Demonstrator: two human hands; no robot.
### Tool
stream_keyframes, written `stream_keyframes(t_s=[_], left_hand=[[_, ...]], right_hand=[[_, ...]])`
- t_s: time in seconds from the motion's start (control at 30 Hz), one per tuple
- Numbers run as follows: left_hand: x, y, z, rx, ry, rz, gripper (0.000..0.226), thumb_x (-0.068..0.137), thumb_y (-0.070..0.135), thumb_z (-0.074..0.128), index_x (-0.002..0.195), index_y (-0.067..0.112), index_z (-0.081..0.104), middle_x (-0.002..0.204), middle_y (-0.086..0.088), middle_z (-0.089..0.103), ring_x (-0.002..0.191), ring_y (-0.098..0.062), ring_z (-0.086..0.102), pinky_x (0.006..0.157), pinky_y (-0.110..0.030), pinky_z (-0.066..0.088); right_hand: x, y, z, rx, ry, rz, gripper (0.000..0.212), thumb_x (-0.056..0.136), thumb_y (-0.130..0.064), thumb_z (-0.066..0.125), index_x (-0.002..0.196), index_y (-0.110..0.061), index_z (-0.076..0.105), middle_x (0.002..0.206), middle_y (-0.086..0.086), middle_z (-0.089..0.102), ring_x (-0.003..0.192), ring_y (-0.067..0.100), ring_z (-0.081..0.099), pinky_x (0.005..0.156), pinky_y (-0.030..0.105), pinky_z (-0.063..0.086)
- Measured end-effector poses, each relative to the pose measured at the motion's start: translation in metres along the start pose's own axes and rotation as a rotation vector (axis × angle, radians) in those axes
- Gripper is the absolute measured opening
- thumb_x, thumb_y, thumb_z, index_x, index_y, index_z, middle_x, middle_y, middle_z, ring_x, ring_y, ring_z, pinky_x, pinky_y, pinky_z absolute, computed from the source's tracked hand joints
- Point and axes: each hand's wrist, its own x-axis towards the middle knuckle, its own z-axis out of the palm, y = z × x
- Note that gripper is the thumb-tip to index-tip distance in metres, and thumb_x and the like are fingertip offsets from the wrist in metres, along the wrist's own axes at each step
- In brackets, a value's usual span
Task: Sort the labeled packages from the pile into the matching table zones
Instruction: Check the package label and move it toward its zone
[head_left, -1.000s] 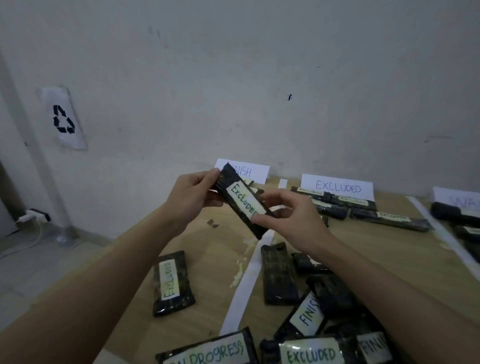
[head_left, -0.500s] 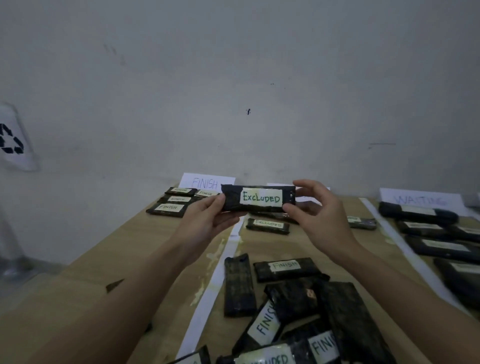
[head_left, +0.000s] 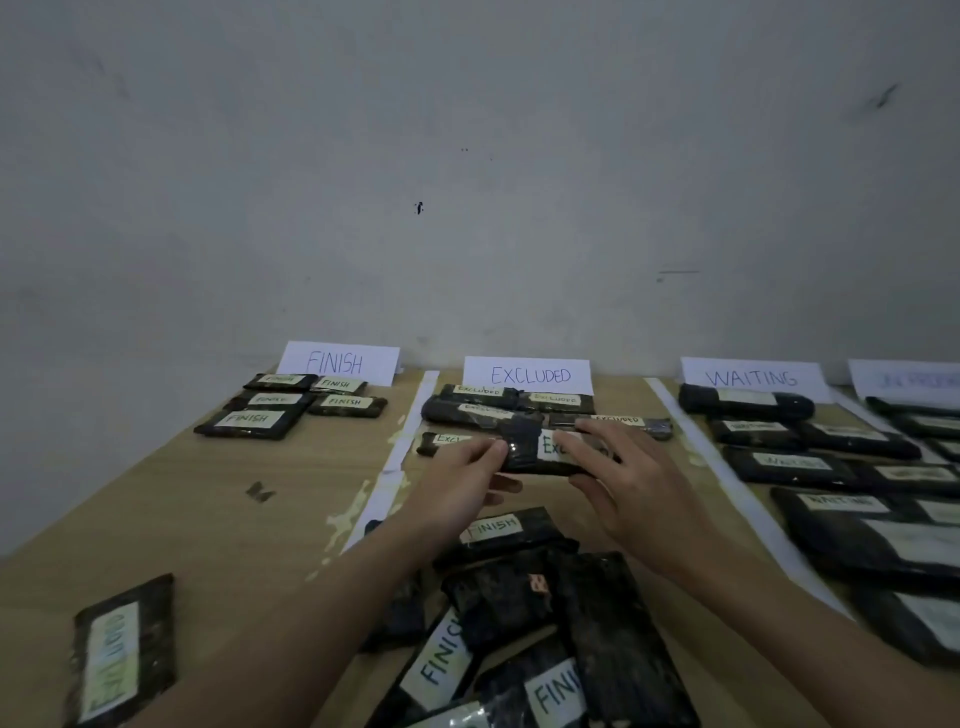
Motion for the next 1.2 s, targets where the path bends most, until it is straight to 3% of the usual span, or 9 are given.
stream_keyframes(t_s=[0.1, 0.23, 0.33, 0.53, 0.67, 0.8, 1.0, 1.1, 1.2], left_hand=[[0.002, -0.003, -0.001, 0.295, 0.04, 0.08, 0.024, 0.097, 0.027, 0.041, 0.1, 0.015, 0.061, 0.101, -0.004, 0.066, 0.093, -0.016, 0.063, 0.086, -0.035, 0.049], [0.004, -0.006, -0.009, 0.533, 0.018, 0.186, 0.028, 0.096, 0.026, 0.043, 0.117, 0.015, 0.058, 0.111, 0.002, 0.062, 0.102, -0.01, 0.055, 0.081, -0.017, 0.04], [0.007, -0.009, -0.015, 0.595, -0.019, 0.209, 0.03, 0.096, 0.026, 0.043, 0.121, 0.015, 0.057, 0.117, 0.003, 0.061, 0.105, -0.007, 0.053, 0.084, -0.015, 0.037], [0.007, -0.014, -0.024, 0.613, -0.056, 0.224, 0.031, 0.096, 0.023, 0.044, 0.124, 0.016, 0.055, 0.12, 0.005, 0.059, 0.105, -0.003, 0.051, 0.073, 0.001, 0.038], [0.003, -0.019, -0.03, 0.718, -0.128, 0.232, 0.033, 0.095, 0.023, 0.047, 0.126, 0.016, 0.054, 0.126, 0.002, 0.058, 0.111, -0.004, 0.051, 0.089, -0.014, 0.037], [-0.004, -0.021, -0.038, 0.865, -0.241, 0.193, 0.039, 0.092, 0.033, 0.051, 0.129, 0.019, 0.052, 0.127, 0.003, 0.057, 0.113, -0.007, 0.051, 0.091, -0.016, 0.036], [-0.006, -0.016, -0.038, 1.036, -0.287, 0.27, 0.037, 0.089, 0.039, 0.055, 0.121, 0.022, 0.06, 0.123, 0.002, 0.061, 0.113, -0.015, 0.053, 0.097, -0.032, 0.041], [-0.007, -0.014, -0.034, 0.846, -0.214, 0.302, 0.024, 0.087, 0.026, 0.06, 0.11, 0.019, 0.065, 0.11, 0.002, 0.066, 0.102, -0.012, 0.059, 0.093, -0.03, 0.046], [-0.006, -0.007, -0.032, 0.616, -0.09, 0.351, 0.019, 0.086, 0.014, 0.062, 0.104, 0.016, 0.067, 0.1, 0.002, 0.067, 0.092, -0.008, 0.061, 0.081, -0.012, 0.047]], right_hand=[[-0.003, 0.016, 0.014, 0.046, -0.092, 0.074, 0.047, 0.064, -0.007, 0.081, 0.108, -0.008, 0.066, 0.103, 0.017, 0.066, 0.092, 0.036, 0.064, 0.075, 0.047, 0.056], [0.004, 0.031, 0.036, 0.115, -0.187, 0.205, 0.04, 0.084, -0.01, 0.061, 0.123, -0.013, 0.058, 0.12, 0.012, 0.058, 0.11, 0.033, 0.054, 0.09, 0.042, 0.047], [0.014, 0.035, 0.048, 0.103, -0.273, 0.258, 0.041, 0.093, -0.019, 0.047, 0.134, -0.018, 0.046, 0.132, 0.006, 0.048, 0.12, 0.025, 0.043, 0.097, 0.035, 0.037], [0.016, 0.035, 0.063, 0.083, -0.386, 0.276, 0.042, 0.095, -0.024, 0.041, 0.137, -0.022, 0.04, 0.14, 0.007, 0.042, 0.128, 0.024, 0.036, 0.106, 0.036, 0.029], [0.012, 0.032, 0.057, 0.124, -0.372, 0.236, 0.045, 0.096, -0.027, 0.041, 0.14, -0.026, 0.036, 0.148, 0.001, 0.034, 0.139, 0.019, 0.024, 0.114, 0.039, 0.016], [0.008, 0.021, 0.039, 0.304, -0.316, 0.103, 0.031, 0.094, -0.025, 0.046, 0.118, -0.018, 0.063, 0.124, 0.002, 0.059, 0.118, 0.02, 0.05, 0.097, 0.031, 0.037], [0.015, 0.001, 0.015, 0.49, -0.514, 0.113, 0.028, 0.093, -0.022, 0.051, 0.117, -0.017, 0.063, 0.111, -0.001, 0.067, 0.1, 0.01, 0.059, 0.089, 0.025, 0.045], [0.015, -0.007, 0.011, 0.712, -0.55, 0.309, 0.026, 0.09, -0.022, 0.057, 0.116, -0.023, 0.062, 0.098, -0.003, 0.068, 0.078, 0.006, 0.063, 0.071, 0.022, 0.051], [0.017, -0.012, 0.006, 0.963, -0.356, 0.466, 0.022, 0.082, -0.008, 0.066, 0.094, -0.027, 0.066, 0.081, -0.001, 0.068, 0.07, 0.009, 0.063, 0.063, 0.023, 0.05]])
